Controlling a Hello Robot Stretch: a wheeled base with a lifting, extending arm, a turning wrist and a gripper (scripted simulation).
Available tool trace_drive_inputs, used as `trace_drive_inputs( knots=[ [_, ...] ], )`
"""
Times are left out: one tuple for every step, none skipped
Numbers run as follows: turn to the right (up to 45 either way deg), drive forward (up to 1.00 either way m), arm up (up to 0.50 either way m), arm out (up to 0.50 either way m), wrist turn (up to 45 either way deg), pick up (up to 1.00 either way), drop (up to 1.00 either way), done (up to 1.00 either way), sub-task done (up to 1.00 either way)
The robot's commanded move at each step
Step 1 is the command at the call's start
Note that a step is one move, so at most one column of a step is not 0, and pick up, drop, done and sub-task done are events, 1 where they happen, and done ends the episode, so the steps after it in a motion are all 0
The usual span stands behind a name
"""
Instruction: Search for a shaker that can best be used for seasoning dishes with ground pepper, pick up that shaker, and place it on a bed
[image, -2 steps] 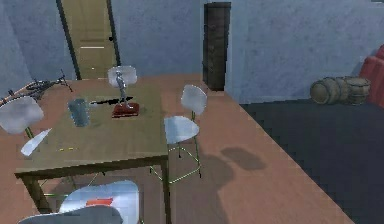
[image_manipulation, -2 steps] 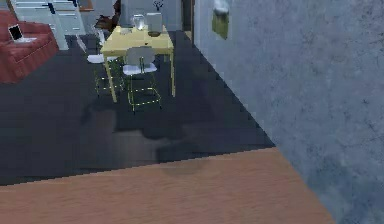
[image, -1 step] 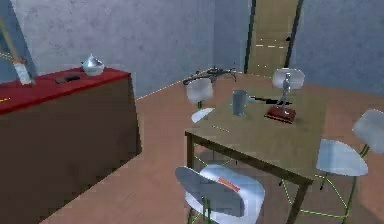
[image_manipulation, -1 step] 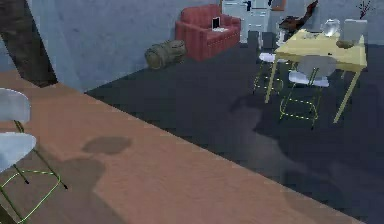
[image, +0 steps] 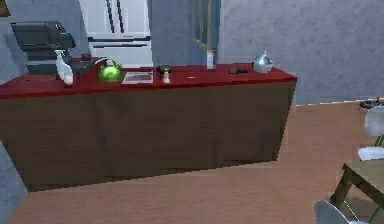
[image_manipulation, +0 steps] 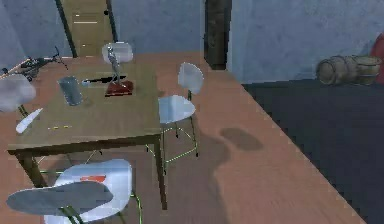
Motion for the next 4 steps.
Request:
trace_drive_inputs(
  knots=[
    [0.0, 0.9, 0.0, 0.0, 0.0, 0.0, 0.0, 0.0, 0.0],
    [-45.0, 0.0, 0.0, 0.0, 0.0, 0.0, 0.0, 0.0, 0.0],
    [-15.0, 0.0, 0.0, 0.0, 0.0, 0.0, 0.0, 0.0, 0.0],
    [-45.0, 0.0, 0.0, 0.0, 0.0, 0.0, 0.0, 0.0, 0.0]
  ],
)
